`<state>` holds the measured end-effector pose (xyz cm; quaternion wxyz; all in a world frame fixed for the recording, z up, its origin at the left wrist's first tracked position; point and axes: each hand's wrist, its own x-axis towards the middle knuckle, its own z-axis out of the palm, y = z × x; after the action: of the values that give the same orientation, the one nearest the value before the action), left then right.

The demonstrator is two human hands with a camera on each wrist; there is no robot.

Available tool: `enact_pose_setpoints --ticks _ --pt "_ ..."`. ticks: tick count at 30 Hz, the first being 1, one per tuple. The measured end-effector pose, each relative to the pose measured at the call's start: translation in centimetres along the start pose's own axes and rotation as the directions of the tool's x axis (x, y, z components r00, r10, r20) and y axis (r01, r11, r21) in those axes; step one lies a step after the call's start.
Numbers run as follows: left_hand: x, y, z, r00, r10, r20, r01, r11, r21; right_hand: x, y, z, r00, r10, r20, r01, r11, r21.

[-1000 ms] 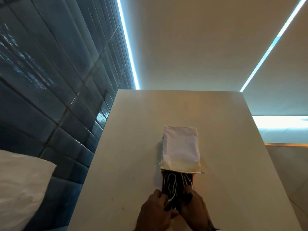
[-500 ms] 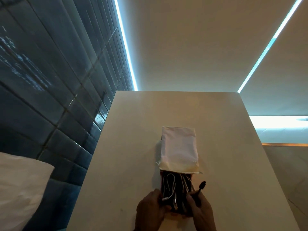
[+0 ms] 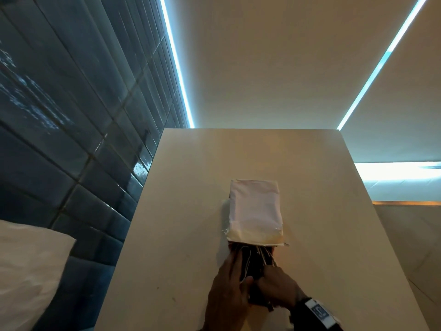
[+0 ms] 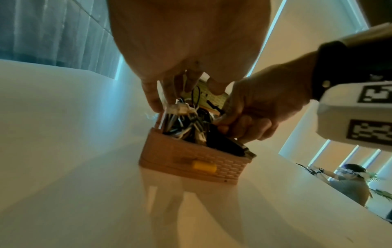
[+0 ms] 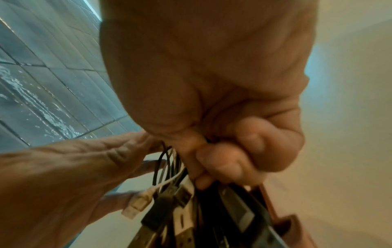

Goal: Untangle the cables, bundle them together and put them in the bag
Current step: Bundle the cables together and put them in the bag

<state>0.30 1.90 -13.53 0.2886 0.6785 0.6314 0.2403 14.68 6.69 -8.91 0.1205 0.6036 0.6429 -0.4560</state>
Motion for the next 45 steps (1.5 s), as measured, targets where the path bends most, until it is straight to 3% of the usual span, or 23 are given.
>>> enact_pose_setpoints --ticks 4,10,13,17,21,23,25,27,30,35,38,41,45 --pt "1.1 0.6 1.0 0.999 0.038 -0.011 -0.036 0.99 0.14 -0.1 -0.2 -0.6 0.994 0.107 0.012 -0.107 0.994 0.022" --pt "3.5 2.1 -0.2 1.0 0.019 0.001 -0.019 0.951 0.307 0.1 1.0 1.0 0.991 0.107 -0.076 -0.101 0.992 0.081" --pt "4.3 1.5 0.0 0.998 -0.01 0.061 -0.011 0.942 0.337 0.0 2.2 1.7 0.981 0.105 -0.166 -0.06 0.965 0.254" --pt "4.1 0.5 1.1 0.997 -0.006 0.07 -0.018 0.942 0.336 -0.5 3.8 1.3 0.926 0.142 -0.351 0.073 0.842 0.535" --pt "3.6 0.2 1.3 0.999 -0.02 0.039 0.008 0.955 0.295 -1.0 4.2 0.9 0.905 0.211 -0.369 0.191 0.574 0.796" --pt "3.3 -0.1 1.0 1.0 -0.01 0.022 0.004 0.964 0.267 -0.6 4.2 1.0 0.863 0.25 -0.44 0.194 0.639 0.744" --pt "3.0 -0.2 0.5 0.999 0.008 0.037 -0.017 0.967 0.255 0.0 4.4 1.3 0.77 0.281 -0.572 0.129 0.81 0.572" --pt "2.8 -0.2 0.0 0.998 0.019 0.057 -0.032 0.971 0.239 0.2 4.3 1.3 0.693 0.232 -0.682 0.104 0.905 0.413" --pt "3.0 -0.5 -0.3 0.998 0.016 0.067 -0.029 0.979 0.202 0.5 4.3 1.7 0.711 0.165 -0.683 0.127 0.926 0.356" --pt "3.0 -1.6 0.7 0.995 -0.096 -0.003 0.096 0.993 0.071 0.2 3.6 1.9 0.728 0.196 -0.656 0.148 0.89 0.43" --pt "2.8 -1.6 0.8 0.997 -0.076 -0.031 0.076 0.997 0.017 0.4 3.9 1.9 0.742 0.208 -0.637 0.149 0.876 0.46" --pt "2.2 -1.8 1.2 0.995 -0.049 -0.09 0.052 0.998 0.032 0.8 4.3 2.2 0.773 0.294 -0.562 0.13 0.793 0.595" --pt "1.1 -2.6 2.2 0.974 -0.148 -0.172 0.139 0.988 -0.065 1.2 4.3 2.8 0.803 0.397 -0.445 0.121 0.622 0.773"
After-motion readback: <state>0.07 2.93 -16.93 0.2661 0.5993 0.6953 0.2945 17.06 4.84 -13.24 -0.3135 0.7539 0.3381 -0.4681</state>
